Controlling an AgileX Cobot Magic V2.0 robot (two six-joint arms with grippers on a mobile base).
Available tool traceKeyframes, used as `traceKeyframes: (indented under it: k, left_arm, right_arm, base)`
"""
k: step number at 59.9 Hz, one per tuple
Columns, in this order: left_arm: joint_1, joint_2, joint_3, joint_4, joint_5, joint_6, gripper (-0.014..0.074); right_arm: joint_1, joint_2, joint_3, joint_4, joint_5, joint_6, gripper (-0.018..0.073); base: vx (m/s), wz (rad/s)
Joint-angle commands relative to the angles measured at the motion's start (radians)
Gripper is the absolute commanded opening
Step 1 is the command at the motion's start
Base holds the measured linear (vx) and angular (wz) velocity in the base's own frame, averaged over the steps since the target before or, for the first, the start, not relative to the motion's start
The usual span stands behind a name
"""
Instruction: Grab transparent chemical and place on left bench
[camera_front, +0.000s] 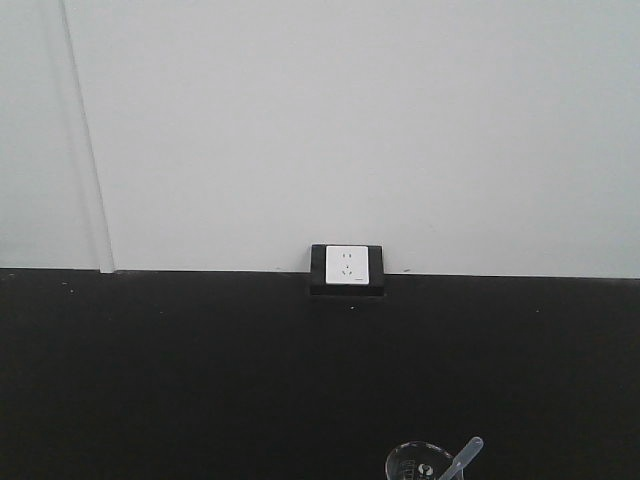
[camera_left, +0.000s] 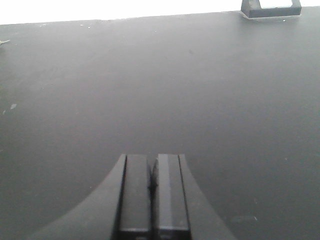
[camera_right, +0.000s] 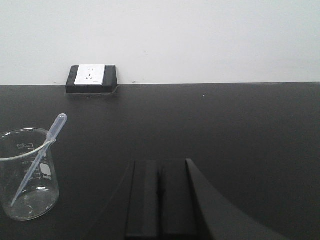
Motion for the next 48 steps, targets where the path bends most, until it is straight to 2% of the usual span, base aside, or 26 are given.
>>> traceKeyframes:
  k: [1, 23, 35, 48]
  left_arm:
    - [-0.002, -0.019, 0.016, -0.001, -0.078, -0.008, -0.0003]
    - [-0.002, -0.019, 0.016, -0.001, -0.078, -0.008, -0.0003]
    - [-0.002, -0.019, 0.016, -0.001, -0.078, -0.008, -0.0003]
    - [-0.002, -0.019, 0.016, -0.001, -0.078, -0.008, -0.0003]
  right_arm:
    - [-0.004, -0.014, 0.007, -0.004, -0.088, -0.007, -0.0007]
    - [-0.004, -0.014, 0.007, -0.004, -0.093, -0.007, -0.0007]
    - [-0.004, -0.014, -0.006, 0.009, -0.165, -0.003, -0.0007]
    - [-0.004, 0.046, -0.174, 0.05, -0.157, -0.007, -0.0007]
  base:
    - [0.0, 0.0]
    - [0.0, 0.0]
    - [0.0, 0.0]
    - [0.0, 0.0]
